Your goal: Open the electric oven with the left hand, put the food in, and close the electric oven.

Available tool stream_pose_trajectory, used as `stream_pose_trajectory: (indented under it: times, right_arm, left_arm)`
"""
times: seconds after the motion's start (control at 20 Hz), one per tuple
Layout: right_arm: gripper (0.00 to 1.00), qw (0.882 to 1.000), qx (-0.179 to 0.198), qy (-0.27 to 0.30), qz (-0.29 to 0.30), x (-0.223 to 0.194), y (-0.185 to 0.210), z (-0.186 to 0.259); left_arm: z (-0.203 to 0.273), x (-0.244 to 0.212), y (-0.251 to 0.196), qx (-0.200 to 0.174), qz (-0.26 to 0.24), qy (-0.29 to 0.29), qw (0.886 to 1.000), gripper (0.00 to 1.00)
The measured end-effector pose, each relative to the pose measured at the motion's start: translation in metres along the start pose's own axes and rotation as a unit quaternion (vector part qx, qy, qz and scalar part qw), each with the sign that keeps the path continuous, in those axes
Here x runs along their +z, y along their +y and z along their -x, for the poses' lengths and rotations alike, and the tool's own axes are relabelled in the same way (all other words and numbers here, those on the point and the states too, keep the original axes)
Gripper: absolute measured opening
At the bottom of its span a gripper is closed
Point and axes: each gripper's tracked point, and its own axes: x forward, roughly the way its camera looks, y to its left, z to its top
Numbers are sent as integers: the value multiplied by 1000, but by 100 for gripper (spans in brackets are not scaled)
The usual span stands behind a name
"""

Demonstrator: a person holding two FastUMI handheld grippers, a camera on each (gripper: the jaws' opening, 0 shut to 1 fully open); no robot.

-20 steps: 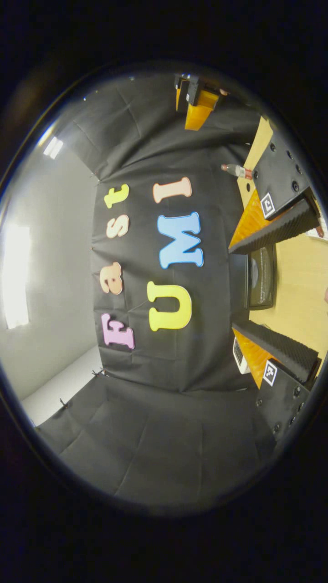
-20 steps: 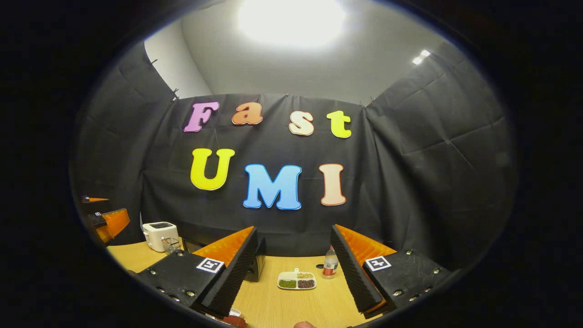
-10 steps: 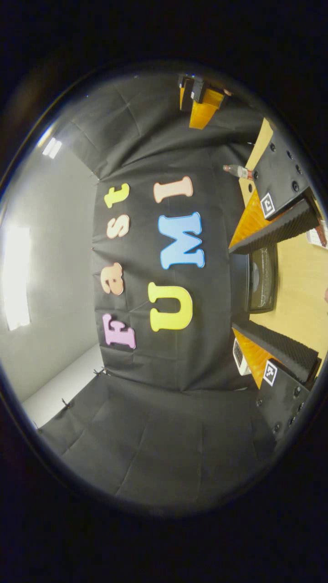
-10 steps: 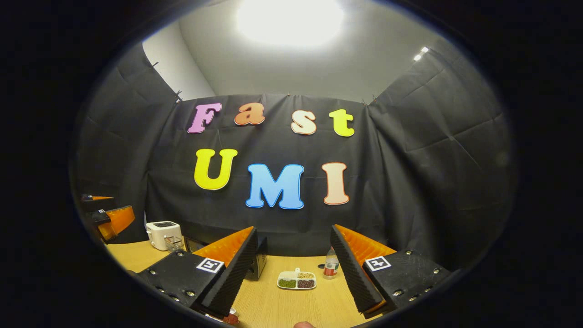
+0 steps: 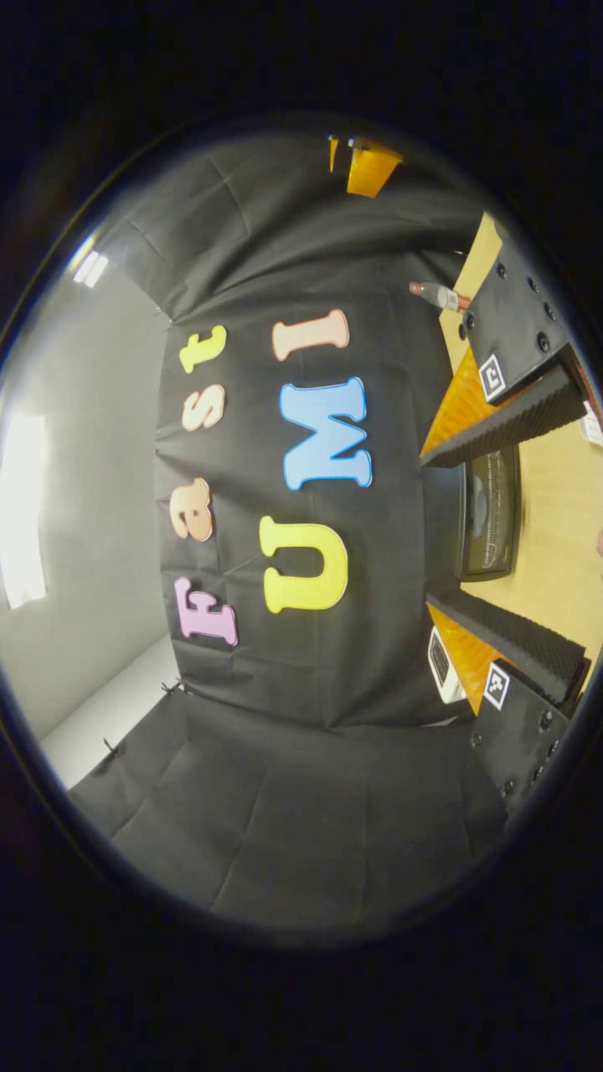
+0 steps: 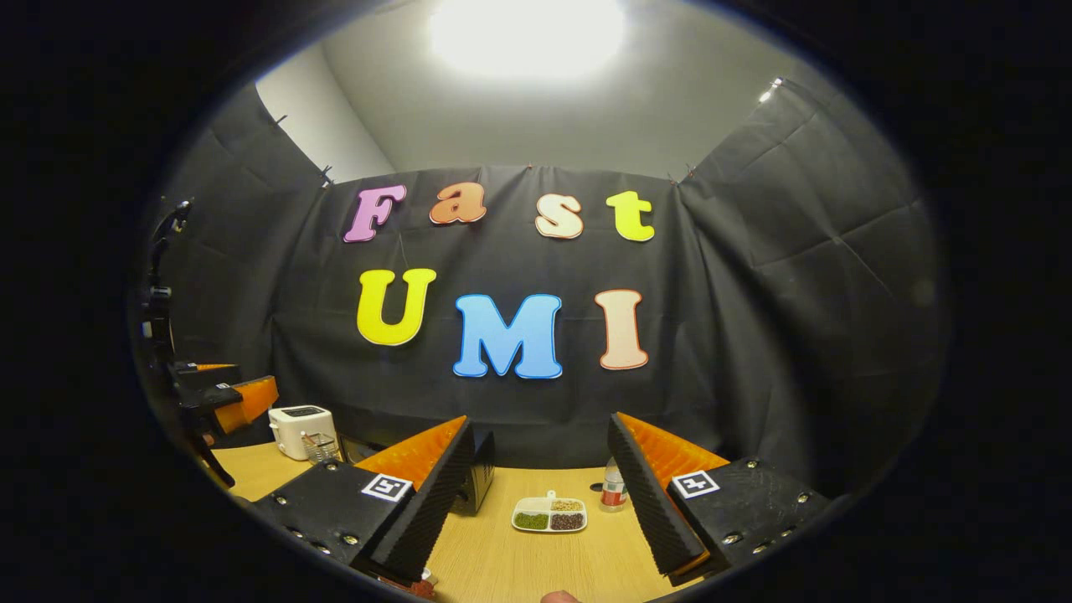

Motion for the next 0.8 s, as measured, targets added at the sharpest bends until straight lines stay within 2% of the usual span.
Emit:
stream_pose_trajectory:
  times: [0.3,0.75,0.8]
  right_arm:
    - [97,998,-54,12,16,-8,5,-24]
    - [97,991,-125,32,44,-23,9,-42]
    - [97,989,-132,36,48,-25,9,-42]
  left_arm:
    - [-94,-37,8,-37,4,14,999,100]
    - [-196,-126,-16,-103,4,64,993,94]
    - [-205,-138,-21,-109,2,71,992,100]
